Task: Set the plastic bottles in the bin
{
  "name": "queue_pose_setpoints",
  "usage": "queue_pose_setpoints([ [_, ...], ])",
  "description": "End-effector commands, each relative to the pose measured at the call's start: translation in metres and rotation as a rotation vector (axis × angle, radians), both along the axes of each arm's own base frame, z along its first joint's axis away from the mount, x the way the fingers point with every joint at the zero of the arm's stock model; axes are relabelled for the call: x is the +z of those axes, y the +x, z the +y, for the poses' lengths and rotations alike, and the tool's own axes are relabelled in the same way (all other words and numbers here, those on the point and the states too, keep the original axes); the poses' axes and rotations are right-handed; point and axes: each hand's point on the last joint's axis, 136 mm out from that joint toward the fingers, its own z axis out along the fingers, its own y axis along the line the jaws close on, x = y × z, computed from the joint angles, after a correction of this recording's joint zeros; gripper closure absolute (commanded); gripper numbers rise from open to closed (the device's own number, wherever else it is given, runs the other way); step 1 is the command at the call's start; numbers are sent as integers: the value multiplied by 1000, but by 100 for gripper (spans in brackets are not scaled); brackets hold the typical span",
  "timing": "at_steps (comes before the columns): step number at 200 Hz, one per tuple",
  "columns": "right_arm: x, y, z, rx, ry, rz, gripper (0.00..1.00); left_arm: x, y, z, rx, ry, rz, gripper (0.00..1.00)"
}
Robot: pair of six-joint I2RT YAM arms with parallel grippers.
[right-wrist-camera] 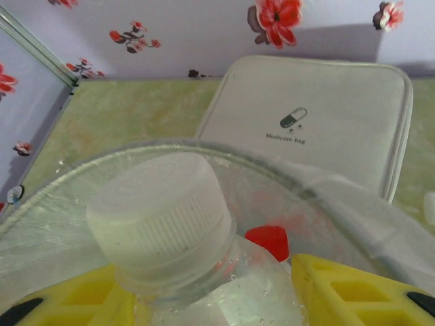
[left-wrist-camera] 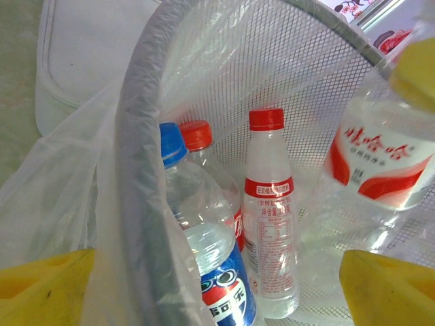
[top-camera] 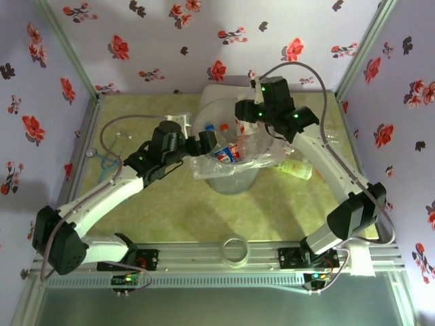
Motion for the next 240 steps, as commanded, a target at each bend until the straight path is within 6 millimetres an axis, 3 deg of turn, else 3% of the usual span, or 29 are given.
queue_pose_setpoints([
  [1, -22, 0, -1, -9, -57, 11, 61, -19, -2, 14, 26, 67, 34, 10],
  [44, -75, -15, 11, 24, -89, 134, 59, -24, 1, 10, 27, 62, 42, 10],
  [61, -84, -18, 15, 46, -106, 160, 58, -24, 1, 10, 27, 60, 43, 10],
  [74, -79, -17, 12, 52, -142, 155, 55, -23, 0, 11, 25, 61, 45, 10],
  [91, -57, -15, 7, 56, -172, 102, 43, -21, -2, 12, 24, 65, 45, 10],
  [113, -13, -15, -1, 54, -199, 21, 28, -19, -4, 15, 30, 60, 39, 10],
  [144, 48, -24, -21, 14, -204, -112, 18, -16, -6, 18, 31, 68, 34, 10],
  [171, 82, -39, -35, 1, -186, -172, 15, -12, -6, 21, 31, 81, 28, 10],
  [187, 93, -45, -57, -58, -235, -199, 16, -10, -6, 23, 32, 83, 22, 10],
  [204, 97, -48, -96, -167, -286, -195, 18, -8, -8, 25, 33, 83, 18, 10],
  [224, 80, -50, -152, -325, -244, -114, 20, -6, -8, 29, 41, 79, 11, 10],
  [240, 53, -57, -189, -447, -201, -30, 20, -5, -9, 30, 44, 73, 6, 10],
])
